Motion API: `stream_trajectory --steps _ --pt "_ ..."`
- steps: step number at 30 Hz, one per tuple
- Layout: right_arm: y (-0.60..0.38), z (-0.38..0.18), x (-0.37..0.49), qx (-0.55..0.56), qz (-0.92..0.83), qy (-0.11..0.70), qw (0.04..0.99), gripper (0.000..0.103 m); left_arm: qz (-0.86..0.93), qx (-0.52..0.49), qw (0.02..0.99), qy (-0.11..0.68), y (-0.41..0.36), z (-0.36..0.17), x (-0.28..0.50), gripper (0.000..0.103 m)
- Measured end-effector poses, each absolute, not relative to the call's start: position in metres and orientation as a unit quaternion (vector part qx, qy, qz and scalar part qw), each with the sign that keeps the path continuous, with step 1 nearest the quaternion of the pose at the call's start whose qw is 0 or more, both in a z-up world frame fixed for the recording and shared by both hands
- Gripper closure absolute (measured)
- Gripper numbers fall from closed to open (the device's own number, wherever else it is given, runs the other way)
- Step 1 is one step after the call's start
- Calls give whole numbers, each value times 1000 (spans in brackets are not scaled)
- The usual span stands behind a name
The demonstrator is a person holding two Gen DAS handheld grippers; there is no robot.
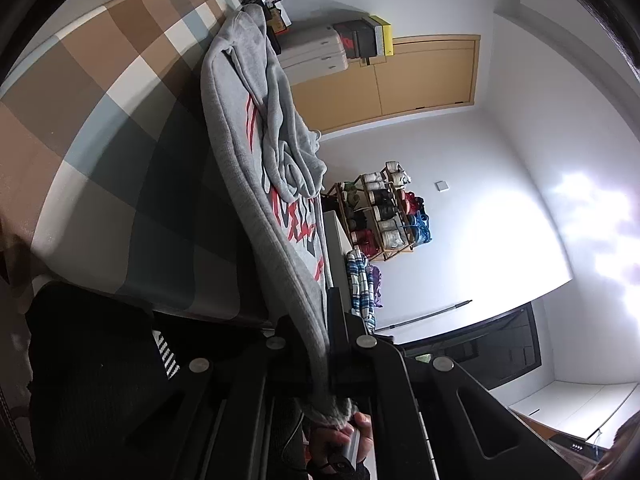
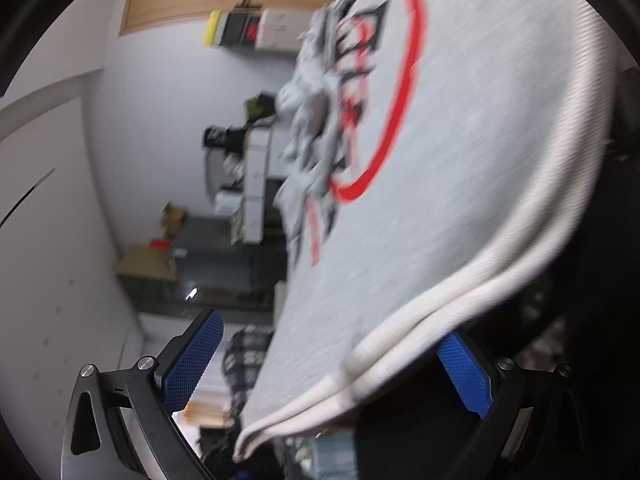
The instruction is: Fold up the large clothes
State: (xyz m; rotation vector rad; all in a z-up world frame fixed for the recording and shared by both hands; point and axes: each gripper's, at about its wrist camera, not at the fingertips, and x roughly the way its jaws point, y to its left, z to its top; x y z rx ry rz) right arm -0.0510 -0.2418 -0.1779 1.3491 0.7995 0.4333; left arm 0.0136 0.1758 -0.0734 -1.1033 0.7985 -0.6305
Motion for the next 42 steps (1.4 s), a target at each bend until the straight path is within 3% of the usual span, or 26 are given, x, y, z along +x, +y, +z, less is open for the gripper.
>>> stream_trajectory --steps 6,13,22,32,37,42 --pt "-260 -184 -45 631 173 326 682 0 -280 -490 739 368 178 -69 15 103" --pt "-288 -158 -59 570 97 278 767 0 -266 -484 744 376 184 -75 16 103" --pt "-359 -194 -61 591 53 288 752 0 -255 -470 752 386 181 -81 16 103" --pt "-421 -208 -68 544 6 289 788 0 -281 -443 766 371 167 -76 22 103" --pt "-425 -197 -61 527 42 272 804 0 -286 -414 786 359 161 -63 24 103" --pt "-421 -179 -57 454 -36 266 850 0 -289 -402 790 362 155 -62 29 103"
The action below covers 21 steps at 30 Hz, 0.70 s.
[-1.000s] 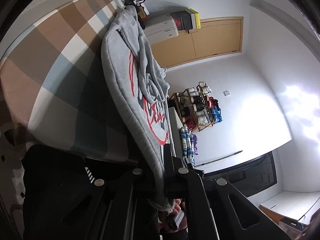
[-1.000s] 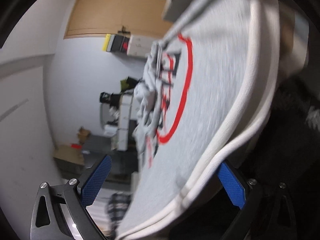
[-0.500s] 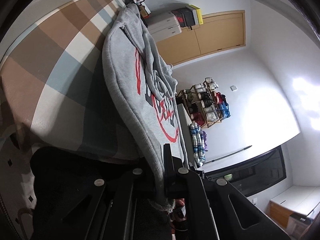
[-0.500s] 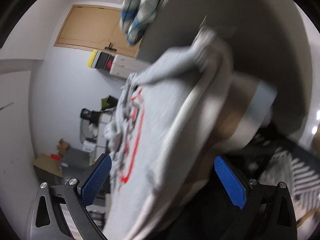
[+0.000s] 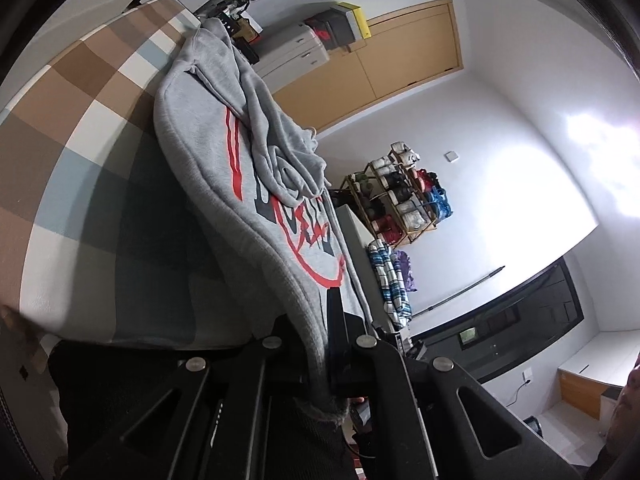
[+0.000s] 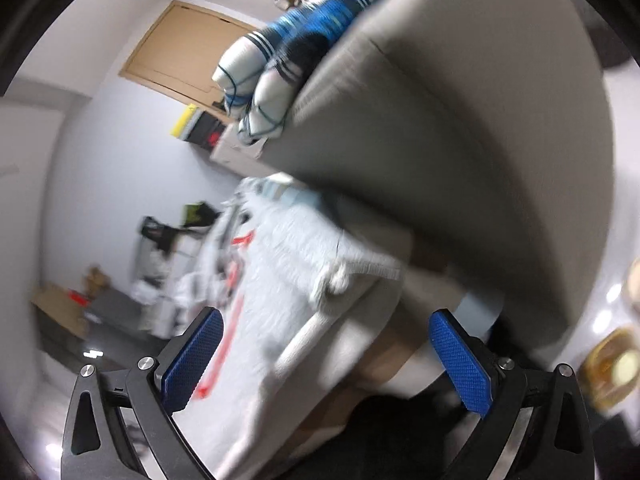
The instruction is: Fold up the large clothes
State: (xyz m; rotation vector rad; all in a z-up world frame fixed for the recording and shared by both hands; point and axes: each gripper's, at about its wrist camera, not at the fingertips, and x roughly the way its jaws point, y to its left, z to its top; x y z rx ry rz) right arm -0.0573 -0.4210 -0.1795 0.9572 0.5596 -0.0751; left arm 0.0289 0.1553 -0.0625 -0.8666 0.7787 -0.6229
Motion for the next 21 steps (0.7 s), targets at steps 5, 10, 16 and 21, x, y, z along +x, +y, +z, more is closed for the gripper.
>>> stream_trajectory --steps 5,10,16,21 --pt "-415 -166 -46 374 -66 259 888 0 -286 -400 790 365 155 -69 32 103" --pt "-409 -159 -30 320 -65 277 904 14 -267 -394 791 384 159 -79 35 103" --pt "-401 -156 -36 296 -73 267 914 41 -242 -378 797 405 163 -86 28 103" --pt "-383 -145 -34 236 -66 256 935 75 -229 -369 794 426 166 -96 26 103"
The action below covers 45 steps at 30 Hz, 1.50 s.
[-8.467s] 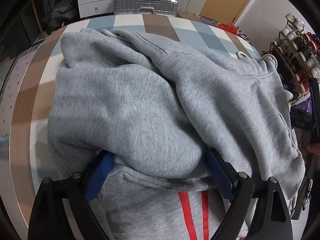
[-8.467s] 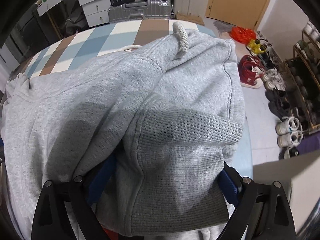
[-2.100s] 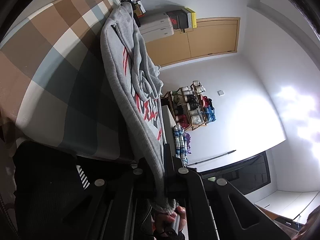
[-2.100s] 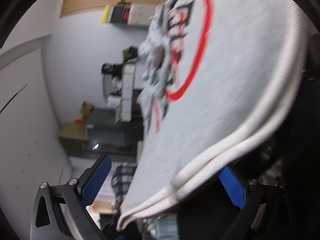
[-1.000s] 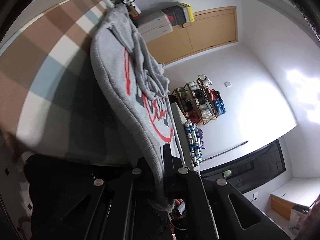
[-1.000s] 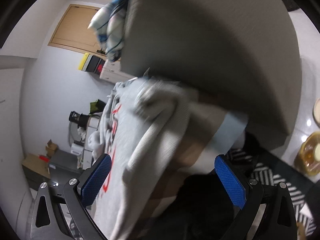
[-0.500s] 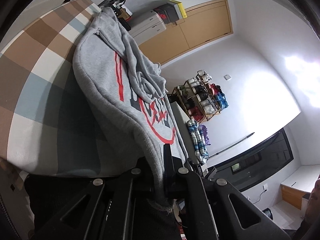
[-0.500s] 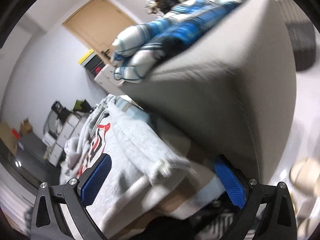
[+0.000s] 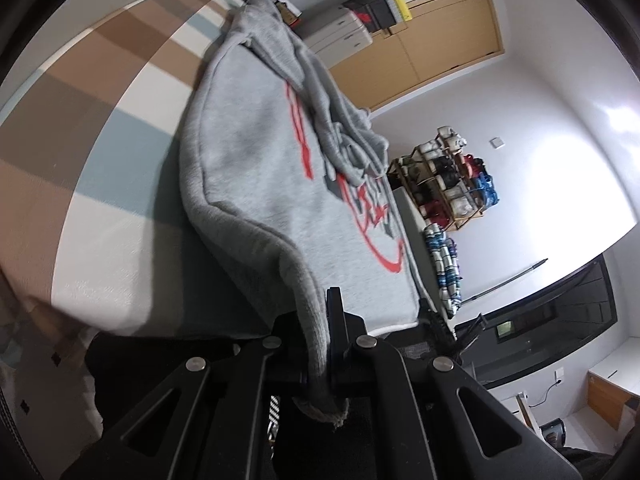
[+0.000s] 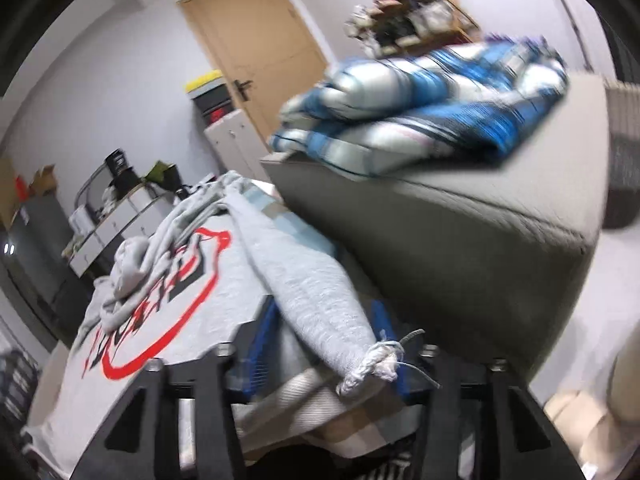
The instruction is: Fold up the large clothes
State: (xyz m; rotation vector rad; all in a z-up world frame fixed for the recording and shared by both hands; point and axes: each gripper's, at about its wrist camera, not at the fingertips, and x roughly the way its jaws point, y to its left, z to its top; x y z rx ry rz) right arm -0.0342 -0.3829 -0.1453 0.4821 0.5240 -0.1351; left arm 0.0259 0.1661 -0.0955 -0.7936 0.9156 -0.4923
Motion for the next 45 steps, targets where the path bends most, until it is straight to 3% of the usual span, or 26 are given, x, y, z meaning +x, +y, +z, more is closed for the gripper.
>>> stream_trajectory --steps 2,12,16,20,21,23,26,28,30,31,32,38,42,45 --pt "-380 -143 -31 223 -73 262 936 89 -225 -370 791 432 167 -99 27 103" --pt "-376 -130 -18 162 -70 278 944 86 -220 -360 789 448 167 -103 30 102" --pt "-377 -131 -9 164 -77 291 939 86 -217 -374 781 451 171 -106 29 94" --pt "-374 -126 -9 148 -61 285 945 93 -214 -370 780 457 170 -106 28 92" --pt "-372 -124 -8 143 -57 286 946 94 -215 -375 778 457 171 -106 28 90" --pt "-368 -122 -8 129 -60 285 948 94 -225 -396 767 453 171 -108 29 73" --pt "-372 -119 -5 137 -62 299 942 95 -228 -406 764 447 168 -106 31 63" --pt "-375 -117 -5 148 -64 299 941 95 -222 -394 771 448 164 -103 31 63" --pt "-380 -111 -8 162 -60 294 940 95 -206 -385 776 455 163 -101 31 72" --pt "-383 -108 -10 167 -58 292 940 96 -188 -383 775 465 164 -104 32 93" --pt "-385 -105 -12 173 -54 291 939 96 -173 -386 771 476 167 -108 33 102" --pt "-382 -106 -11 138 -64 326 933 96 -152 -397 757 496 176 -109 25 103" --pt "-391 -100 -26 173 -57 316 931 97 -143 -395 749 513 177 -111 15 103" --pt "-385 -97 -33 132 -70 305 941 97 -148 -410 734 520 178 -114 7 103"
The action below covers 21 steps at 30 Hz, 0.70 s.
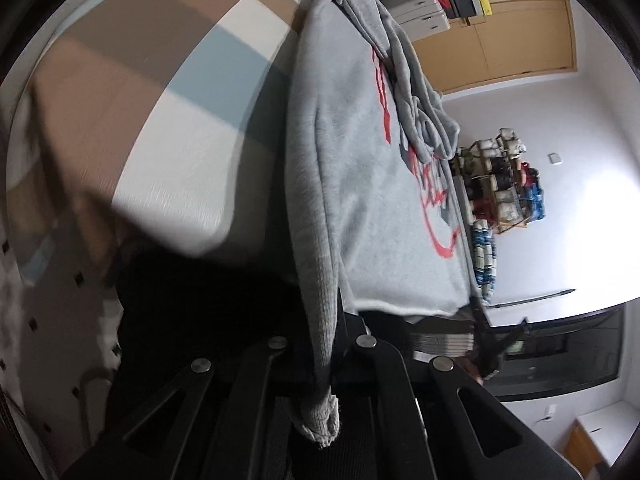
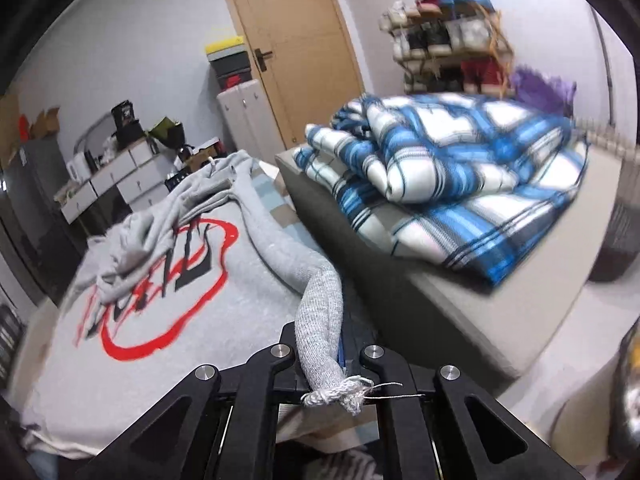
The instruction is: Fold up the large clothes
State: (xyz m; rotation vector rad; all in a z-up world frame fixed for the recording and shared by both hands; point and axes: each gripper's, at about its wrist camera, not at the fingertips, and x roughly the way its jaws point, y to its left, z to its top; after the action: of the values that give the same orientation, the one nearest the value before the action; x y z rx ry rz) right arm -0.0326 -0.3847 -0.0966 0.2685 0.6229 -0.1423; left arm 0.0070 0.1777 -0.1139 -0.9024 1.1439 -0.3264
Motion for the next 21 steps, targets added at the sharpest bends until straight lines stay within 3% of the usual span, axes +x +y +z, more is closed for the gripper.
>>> stream_trajectory --steps 9,14,21 --pt "-375 -79 -48 115 -69 291 947 98 -206 -396 754 481 164 -77 -5 103" --pt "-392 -64 -70 124 -99 254 954 98 -233 -392 741 493 154 -82 -5 103" --pt "-390 -60 -96 92 -87 263 957 98 -247 -392 741 486 160 -83 -18 103"
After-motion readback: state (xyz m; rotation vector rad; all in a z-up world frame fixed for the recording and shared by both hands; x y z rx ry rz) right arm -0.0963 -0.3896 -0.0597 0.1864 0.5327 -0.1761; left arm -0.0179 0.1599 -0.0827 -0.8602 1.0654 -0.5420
